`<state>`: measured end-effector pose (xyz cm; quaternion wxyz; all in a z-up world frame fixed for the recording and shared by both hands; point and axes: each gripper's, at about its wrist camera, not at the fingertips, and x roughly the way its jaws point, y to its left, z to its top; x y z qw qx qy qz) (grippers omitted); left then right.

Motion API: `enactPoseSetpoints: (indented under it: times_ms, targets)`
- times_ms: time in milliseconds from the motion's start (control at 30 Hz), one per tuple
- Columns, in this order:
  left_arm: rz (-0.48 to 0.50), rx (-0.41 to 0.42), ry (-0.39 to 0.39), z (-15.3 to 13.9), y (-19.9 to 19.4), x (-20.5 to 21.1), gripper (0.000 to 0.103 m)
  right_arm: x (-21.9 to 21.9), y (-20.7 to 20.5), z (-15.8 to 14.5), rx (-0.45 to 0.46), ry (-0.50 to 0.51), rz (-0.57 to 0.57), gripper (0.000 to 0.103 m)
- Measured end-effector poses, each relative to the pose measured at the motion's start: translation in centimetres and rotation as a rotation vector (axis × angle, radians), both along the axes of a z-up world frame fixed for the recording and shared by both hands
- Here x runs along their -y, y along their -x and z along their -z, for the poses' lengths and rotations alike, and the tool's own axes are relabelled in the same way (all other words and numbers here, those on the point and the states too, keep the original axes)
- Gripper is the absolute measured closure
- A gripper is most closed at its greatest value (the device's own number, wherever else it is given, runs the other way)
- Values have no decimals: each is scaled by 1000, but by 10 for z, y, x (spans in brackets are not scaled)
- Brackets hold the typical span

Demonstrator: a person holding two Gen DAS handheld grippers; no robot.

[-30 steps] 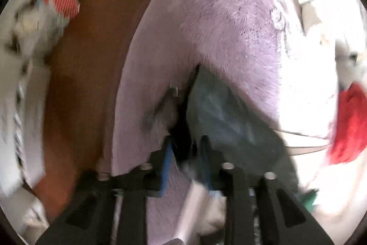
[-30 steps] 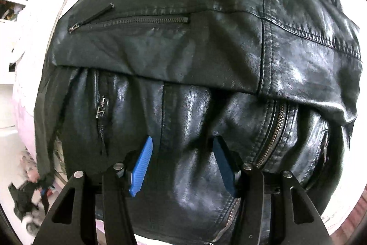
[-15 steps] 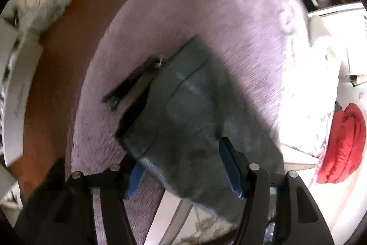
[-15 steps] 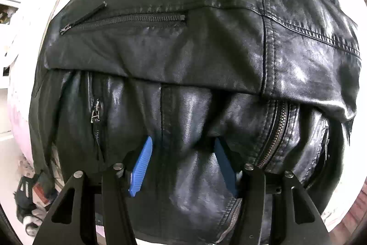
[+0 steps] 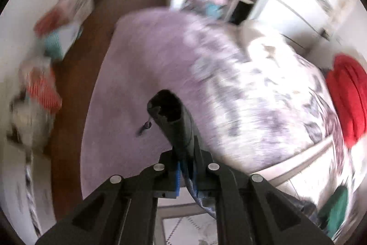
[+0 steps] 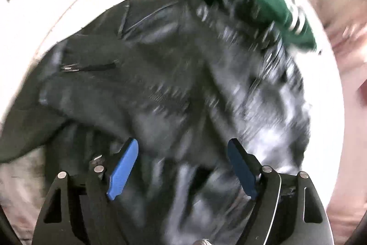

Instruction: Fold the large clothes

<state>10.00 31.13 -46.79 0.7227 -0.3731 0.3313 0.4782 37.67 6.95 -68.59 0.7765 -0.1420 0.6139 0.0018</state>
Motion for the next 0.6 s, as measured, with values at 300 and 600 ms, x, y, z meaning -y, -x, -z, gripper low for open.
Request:
enactPoseSetpoints:
  times_ms: [300,600]
  targets:
    - [437,-69,-311,-79,-103,65,98,-12,-33,6,-23,31,37,21]
    - [909,34,-309,-107,-200,231,99,82,-14,-32,-61,-143,229,21]
